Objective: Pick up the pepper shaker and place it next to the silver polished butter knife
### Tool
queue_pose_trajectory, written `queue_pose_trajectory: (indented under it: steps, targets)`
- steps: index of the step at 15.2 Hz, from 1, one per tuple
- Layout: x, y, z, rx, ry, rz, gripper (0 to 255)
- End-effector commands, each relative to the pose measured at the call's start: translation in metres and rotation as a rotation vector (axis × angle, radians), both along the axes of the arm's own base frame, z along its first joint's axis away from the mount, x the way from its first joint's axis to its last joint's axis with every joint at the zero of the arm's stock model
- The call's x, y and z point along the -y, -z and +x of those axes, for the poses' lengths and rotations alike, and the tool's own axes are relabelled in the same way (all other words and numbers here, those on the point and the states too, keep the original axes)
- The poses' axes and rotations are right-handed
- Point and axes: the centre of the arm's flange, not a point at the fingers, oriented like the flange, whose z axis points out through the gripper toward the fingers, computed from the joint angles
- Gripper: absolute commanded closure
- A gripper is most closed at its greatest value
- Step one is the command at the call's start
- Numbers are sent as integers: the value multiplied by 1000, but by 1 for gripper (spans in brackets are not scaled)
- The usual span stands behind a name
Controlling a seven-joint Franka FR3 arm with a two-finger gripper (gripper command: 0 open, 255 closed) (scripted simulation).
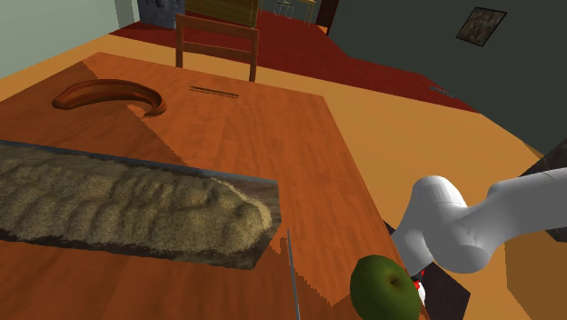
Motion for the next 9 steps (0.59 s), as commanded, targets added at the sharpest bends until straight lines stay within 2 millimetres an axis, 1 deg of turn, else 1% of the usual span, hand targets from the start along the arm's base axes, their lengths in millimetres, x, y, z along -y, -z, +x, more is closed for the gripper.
queue_pose_trajectory:
  steps: [1,7,8,9]
  targets:
    - [1,7,0,-3,-2,-10,255]
    - [1,7,0,-3,-3,-10,255]
    - [2,7,-1,-3,-3,-10,0]
    - [1,7,0,-3,-3,-10,0]
